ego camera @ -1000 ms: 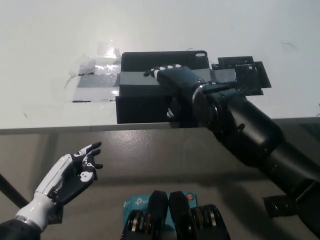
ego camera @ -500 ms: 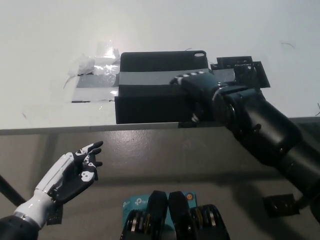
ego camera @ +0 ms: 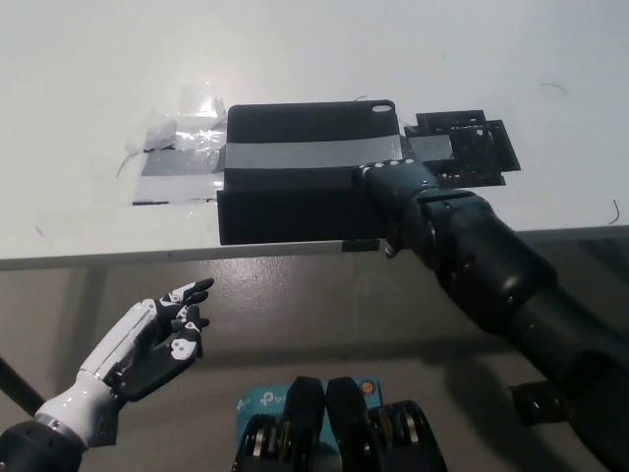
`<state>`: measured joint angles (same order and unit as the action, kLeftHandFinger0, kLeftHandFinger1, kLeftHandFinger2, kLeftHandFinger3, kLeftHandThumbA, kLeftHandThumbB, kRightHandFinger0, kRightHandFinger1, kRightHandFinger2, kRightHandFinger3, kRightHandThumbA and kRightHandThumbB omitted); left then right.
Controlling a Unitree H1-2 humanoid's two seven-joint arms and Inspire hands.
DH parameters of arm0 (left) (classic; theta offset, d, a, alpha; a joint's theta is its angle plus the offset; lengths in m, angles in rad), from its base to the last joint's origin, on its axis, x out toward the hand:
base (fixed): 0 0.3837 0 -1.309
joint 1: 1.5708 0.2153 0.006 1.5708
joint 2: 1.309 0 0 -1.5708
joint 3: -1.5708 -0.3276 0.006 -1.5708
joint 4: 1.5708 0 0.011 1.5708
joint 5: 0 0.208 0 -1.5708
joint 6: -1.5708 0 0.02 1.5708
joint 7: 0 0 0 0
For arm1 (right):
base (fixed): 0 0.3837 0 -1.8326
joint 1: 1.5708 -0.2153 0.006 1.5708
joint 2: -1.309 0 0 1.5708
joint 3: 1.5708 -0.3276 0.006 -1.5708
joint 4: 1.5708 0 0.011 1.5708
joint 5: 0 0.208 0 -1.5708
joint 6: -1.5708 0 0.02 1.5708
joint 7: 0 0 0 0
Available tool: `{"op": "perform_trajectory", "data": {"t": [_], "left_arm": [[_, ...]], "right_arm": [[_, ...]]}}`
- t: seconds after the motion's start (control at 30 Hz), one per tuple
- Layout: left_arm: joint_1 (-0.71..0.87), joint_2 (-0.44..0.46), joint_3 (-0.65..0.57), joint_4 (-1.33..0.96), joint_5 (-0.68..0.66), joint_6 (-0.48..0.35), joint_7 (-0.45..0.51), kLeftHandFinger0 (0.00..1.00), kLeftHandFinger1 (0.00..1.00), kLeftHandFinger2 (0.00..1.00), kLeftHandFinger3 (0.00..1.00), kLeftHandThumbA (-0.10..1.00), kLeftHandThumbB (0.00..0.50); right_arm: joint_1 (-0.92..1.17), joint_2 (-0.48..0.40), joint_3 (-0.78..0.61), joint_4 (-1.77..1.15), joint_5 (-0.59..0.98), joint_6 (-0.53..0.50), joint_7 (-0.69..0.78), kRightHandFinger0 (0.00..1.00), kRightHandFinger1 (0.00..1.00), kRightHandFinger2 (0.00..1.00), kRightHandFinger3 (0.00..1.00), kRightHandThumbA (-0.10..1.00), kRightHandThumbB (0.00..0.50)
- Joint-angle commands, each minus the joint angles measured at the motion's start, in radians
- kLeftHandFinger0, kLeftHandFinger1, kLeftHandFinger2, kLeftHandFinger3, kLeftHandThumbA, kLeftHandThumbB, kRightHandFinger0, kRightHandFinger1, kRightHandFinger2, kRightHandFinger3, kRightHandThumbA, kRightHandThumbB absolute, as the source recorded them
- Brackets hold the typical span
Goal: The robot uses its right hand to pull the cover of a folded tablet cover kept in the middle of the desk
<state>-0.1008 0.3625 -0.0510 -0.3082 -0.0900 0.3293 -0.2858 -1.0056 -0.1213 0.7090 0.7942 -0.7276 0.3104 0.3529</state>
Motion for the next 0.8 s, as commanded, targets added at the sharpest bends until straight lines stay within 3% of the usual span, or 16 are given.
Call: {"op": "perform_trajectory", "data": {"t": [0.0,0.17,0.2,0.27,0.3,0.33,0.37,0.4,0.47,0.5,0.53,0.57,0.6,0.63,0.7,0.77], "left_arm": [[-0.018,0.028,0.002,-0.020,0.001,-0.028,-0.023,0.89,1.00,1.00,1.00,1.00,0.354],[-0.024,0.030,0.006,-0.022,0.007,-0.025,-0.021,0.91,1.00,1.00,1.00,1.00,0.360],[-0.025,0.031,0.006,-0.023,0.002,-0.021,-0.024,0.91,1.00,1.00,1.00,1.00,0.358],[-0.026,0.032,0.005,-0.021,0.006,-0.024,-0.026,0.92,1.00,1.00,1.00,1.00,0.367],[-0.025,0.030,0.006,-0.024,0.006,-0.020,-0.024,0.92,1.00,1.00,1.00,1.00,0.369],[-0.025,0.030,0.006,-0.024,0.006,-0.020,-0.024,0.92,1.00,1.00,1.00,1.00,0.370],[-0.025,0.035,0.003,-0.022,0.011,-0.026,-0.028,0.92,1.00,1.00,1.00,1.00,0.374],[-0.025,0.035,0.003,-0.022,0.011,-0.025,-0.027,0.92,1.00,1.00,1.00,1.00,0.376],[-0.024,0.034,0.004,-0.027,0.010,-0.022,-0.026,0.93,1.00,1.00,1.00,1.00,0.374],[-0.024,0.034,0.004,-0.025,0.010,-0.024,-0.027,0.93,1.00,1.00,1.00,1.00,0.373],[-0.035,0.036,0.004,-0.024,0.011,-0.020,-0.027,0.93,1.00,1.00,1.00,1.00,0.373],[-0.037,0.035,0.004,-0.023,0.011,-0.021,-0.027,0.93,1.00,1.00,1.00,1.00,0.374],[-0.037,0.035,0.004,-0.022,0.010,-0.022,-0.028,0.93,1.00,1.00,1.00,1.00,0.381],[-0.037,0.037,0.003,-0.020,0.011,-0.028,-0.029,0.94,1.00,1.00,1.00,1.00,0.379],[-0.035,0.036,0.003,-0.027,0.014,-0.018,-0.026,0.94,1.00,1.00,1.00,1.00,0.383],[-0.034,0.038,0.001,-0.034,0.019,-0.011,-0.026,0.94,1.00,1.00,1.00,1.00,0.379]], "right_arm": [[-0.010,0.037,0.012,-0.063,-0.002,-0.013,0.057,1.00,1.00,1.00,1.00,1.00,0.500],[0.017,0.001,-0.025,-0.148,0.027,-0.027,0.063,1.00,1.00,0.97,0.95,1.00,0.500],[0.030,-0.009,-0.035,-0.174,0.032,-0.030,0.063,1.00,1.00,0.91,0.83,1.00,0.500],[0.053,-0.029,-0.047,-0.221,0.033,-0.026,0.072,1.00,0.83,0.64,0.50,1.00,0.500],[0.076,-0.053,-0.052,-0.268,0.034,-0.026,0.083,0.91,0.49,0.37,0.25,1.00,0.500],[0.078,-0.053,-0.054,-0.272,0.032,-0.025,0.085,0.92,0.51,0.38,0.22,1.00,0.500],[0.099,-0.080,-0.047,-0.327,0.029,-0.020,0.117,1.00,0.76,0.57,0.43,1.00,0.500],[0.106,-0.085,-0.048,-0.341,0.029,-0.016,0.123,1.00,0.78,0.62,0.45,1.00,0.500],[0.151,-0.108,-0.052,-0.414,0.035,0.001,0.140,1.00,0.76,0.59,0.41,1.00,0.500],[0.174,-0.120,-0.052,-0.454,0.035,0.018,0.158,1.00,0.81,0.67,0.56,1.00,0.500],[0.173,-0.126,-0.055,-0.470,0.034,0.028,0.171,1.00,0.83,0.66,0.60,1.00,0.500],[0.180,-0.129,-0.057,-0.481,0.033,0.030,0.174,1.00,0.79,0.63,0.55,1.00,0.500],[0.194,-0.135,-0.057,-0.505,0.030,0.042,0.183,1.00,0.79,0.63,0.60,1.00,0.500],[0.221,-0.141,-0.063,-0.543,0.033,0.068,0.197,1.00,0.70,0.56,0.55,1.00,0.500],[0.249,-0.144,-0.071,-0.577,0.028,0.106,0.207,1.00,0.83,0.68,0.64,1.00,0.500],[0.273,-0.143,-0.088,-0.594,0.038,0.106,0.198,1.00,0.79,0.64,0.56,1.00,0.499]]}}
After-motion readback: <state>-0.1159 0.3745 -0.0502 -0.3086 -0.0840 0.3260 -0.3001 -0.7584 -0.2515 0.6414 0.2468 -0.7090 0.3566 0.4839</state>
